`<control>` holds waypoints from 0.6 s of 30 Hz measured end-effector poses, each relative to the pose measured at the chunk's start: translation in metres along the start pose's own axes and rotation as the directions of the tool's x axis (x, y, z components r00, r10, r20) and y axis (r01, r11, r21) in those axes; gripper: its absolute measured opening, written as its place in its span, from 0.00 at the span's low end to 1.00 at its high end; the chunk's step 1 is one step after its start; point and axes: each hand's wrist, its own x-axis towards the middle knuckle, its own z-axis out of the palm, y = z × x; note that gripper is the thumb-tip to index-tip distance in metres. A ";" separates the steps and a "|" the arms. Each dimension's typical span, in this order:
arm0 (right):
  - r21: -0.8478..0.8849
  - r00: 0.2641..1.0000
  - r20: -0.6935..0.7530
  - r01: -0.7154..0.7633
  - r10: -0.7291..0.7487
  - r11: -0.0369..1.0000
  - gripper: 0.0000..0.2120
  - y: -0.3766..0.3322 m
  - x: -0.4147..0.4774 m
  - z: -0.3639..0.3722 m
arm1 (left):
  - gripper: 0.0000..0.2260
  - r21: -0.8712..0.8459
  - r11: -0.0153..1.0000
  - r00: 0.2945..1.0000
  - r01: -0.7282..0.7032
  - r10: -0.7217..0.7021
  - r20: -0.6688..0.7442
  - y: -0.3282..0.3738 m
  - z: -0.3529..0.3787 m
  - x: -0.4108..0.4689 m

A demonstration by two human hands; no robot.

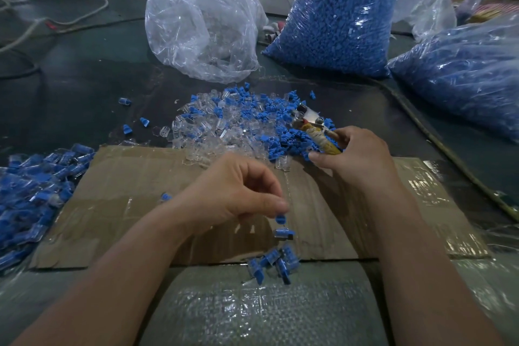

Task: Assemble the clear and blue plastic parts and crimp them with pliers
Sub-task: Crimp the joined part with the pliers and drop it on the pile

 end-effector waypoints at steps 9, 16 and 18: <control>-0.099 0.994 0.092 -0.049 0.058 0.994 0.34 0.004 0.003 0.004 | 0.09 0.039 0.999 0.999 -0.013 0.012 0.044 -0.004 0.003 0.000; -0.159 0.987 0.144 -0.051 0.075 0.986 0.37 0.004 0.006 0.006 | 0.05 0.128 0.992 0.870 0.022 0.044 -0.492 -0.005 -0.005 0.006; -0.170 0.985 0.157 -0.043 0.070 0.985 0.36 0.004 0.006 0.005 | 0.05 0.167 0.985 0.785 0.047 0.067 -0.616 -0.008 -0.011 0.008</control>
